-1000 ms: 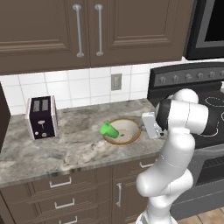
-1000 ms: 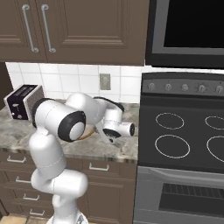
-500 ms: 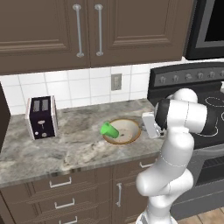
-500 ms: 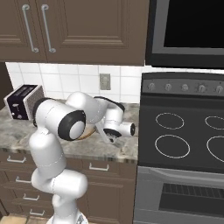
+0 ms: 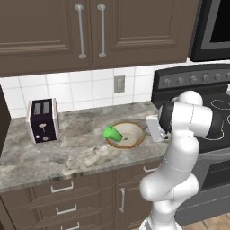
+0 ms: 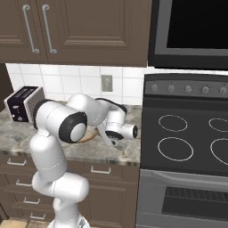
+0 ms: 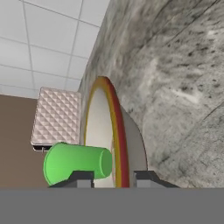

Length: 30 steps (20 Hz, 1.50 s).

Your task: Place the cup inside the bowl on the dining table and move the bowl to any counter.

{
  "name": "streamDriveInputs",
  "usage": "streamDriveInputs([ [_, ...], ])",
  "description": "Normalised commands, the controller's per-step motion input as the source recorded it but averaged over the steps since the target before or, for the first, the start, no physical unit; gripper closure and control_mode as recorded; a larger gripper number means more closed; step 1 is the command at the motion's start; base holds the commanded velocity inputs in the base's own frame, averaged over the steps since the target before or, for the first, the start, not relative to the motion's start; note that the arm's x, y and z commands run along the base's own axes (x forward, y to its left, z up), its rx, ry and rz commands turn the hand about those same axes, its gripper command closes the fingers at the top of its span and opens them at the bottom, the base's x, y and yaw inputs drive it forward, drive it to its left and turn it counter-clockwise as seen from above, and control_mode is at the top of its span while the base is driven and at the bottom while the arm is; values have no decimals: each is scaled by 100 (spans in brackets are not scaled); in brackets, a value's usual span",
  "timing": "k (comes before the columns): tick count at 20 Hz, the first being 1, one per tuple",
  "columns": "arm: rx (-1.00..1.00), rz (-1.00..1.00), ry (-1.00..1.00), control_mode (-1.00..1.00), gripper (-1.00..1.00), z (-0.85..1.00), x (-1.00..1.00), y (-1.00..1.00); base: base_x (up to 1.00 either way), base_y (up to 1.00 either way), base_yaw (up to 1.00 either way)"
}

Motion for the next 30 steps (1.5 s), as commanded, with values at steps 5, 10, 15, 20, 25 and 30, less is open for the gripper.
streamDriveInputs([
  [5,0,0,0,-100,-100,1,0,-1,0,0,0],
  [10,0,0,-1,-100,-100,4,0,-20,0,0,0],
  [15,0,0,-7,-100,-100,42,-20,-48,0,0,0],
  [20,0,0,-10,-100,-100,44,-34,-38,0,0,0],
  [25,0,1,-9,-100,-100,38,-63,-29,0,0,0],
  [30,-7,4,-9,-100,-100,21,-96,-27,0,0,0],
])
